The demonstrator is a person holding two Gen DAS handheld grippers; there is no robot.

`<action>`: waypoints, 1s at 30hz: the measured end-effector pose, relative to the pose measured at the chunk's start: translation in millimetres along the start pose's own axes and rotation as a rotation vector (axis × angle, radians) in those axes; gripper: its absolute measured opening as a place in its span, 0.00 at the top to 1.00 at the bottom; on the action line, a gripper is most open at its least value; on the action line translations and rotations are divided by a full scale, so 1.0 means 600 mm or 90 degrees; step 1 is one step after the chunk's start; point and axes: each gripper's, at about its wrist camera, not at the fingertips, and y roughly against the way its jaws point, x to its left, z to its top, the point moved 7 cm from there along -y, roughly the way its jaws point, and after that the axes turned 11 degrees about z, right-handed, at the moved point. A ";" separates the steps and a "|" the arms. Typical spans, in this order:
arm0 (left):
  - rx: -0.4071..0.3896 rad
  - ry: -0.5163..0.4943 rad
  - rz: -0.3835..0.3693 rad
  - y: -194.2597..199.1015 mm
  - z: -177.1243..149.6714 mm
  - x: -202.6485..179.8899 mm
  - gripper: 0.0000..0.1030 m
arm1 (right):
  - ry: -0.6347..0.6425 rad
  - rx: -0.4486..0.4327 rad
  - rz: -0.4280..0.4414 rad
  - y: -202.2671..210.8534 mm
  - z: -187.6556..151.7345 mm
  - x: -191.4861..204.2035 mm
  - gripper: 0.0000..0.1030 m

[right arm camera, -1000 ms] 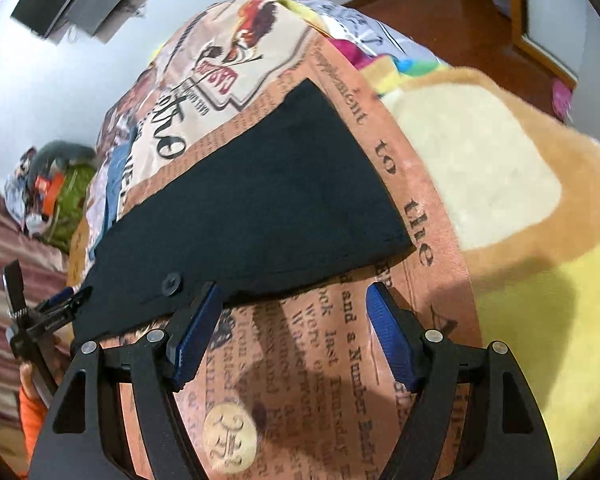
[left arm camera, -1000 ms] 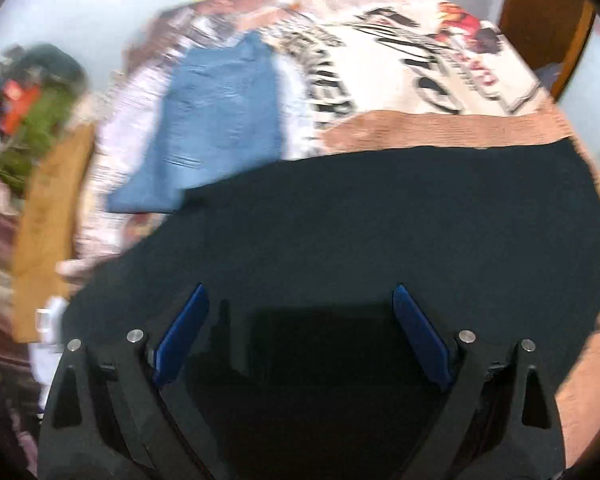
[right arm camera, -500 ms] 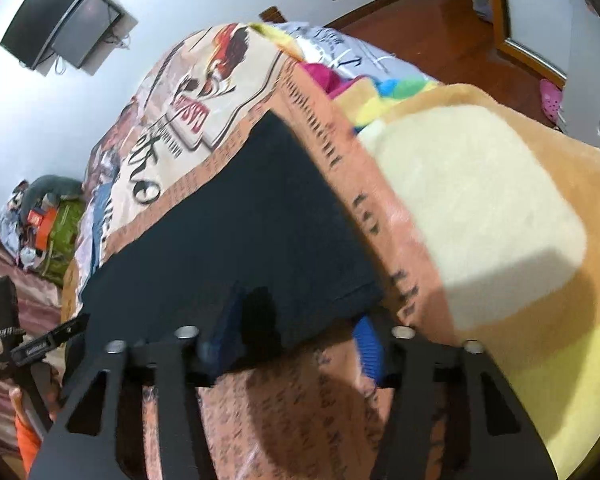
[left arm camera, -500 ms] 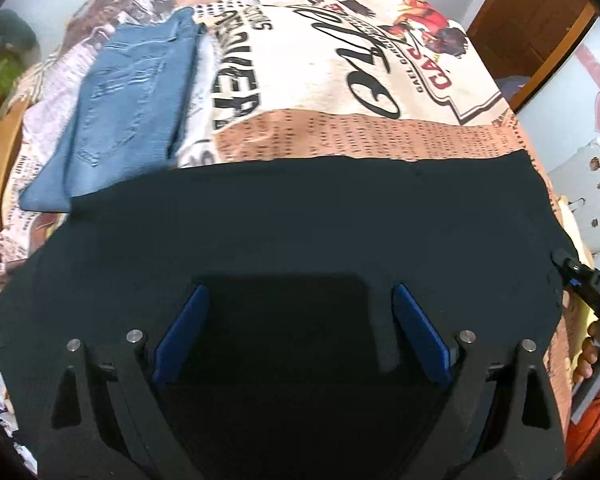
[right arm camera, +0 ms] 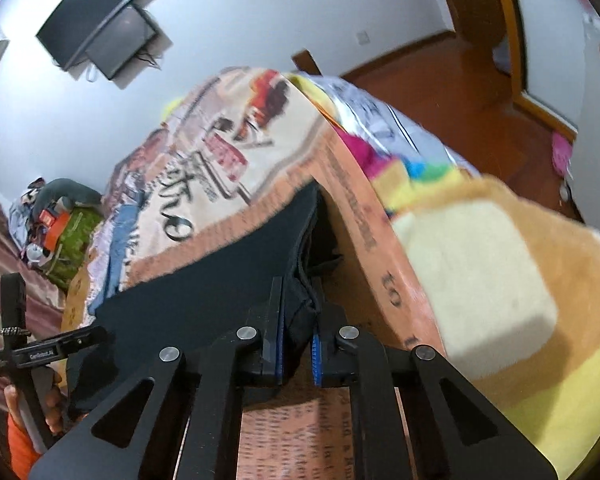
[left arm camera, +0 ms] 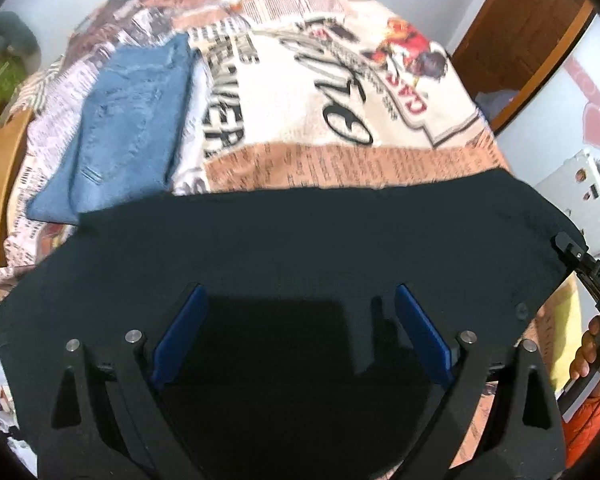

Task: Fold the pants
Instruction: 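Lift the pants edge with the right gripper toward the left tool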

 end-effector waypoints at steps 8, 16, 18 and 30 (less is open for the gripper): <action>-0.077 0.039 0.007 0.093 0.001 0.061 0.08 | 0.076 -0.032 0.034 0.008 0.046 0.110 0.92; -0.111 0.084 0.018 0.137 -0.030 0.147 0.07 | 0.160 -0.055 0.068 -0.005 0.079 0.239 0.92; -0.117 0.095 0.021 0.144 -0.037 0.165 0.07 | 0.181 -0.054 0.077 -0.013 0.081 0.270 0.92; -0.143 0.181 0.035 0.182 -0.087 0.286 0.07 | 0.265 0.058 0.144 -0.145 0.003 0.425 0.92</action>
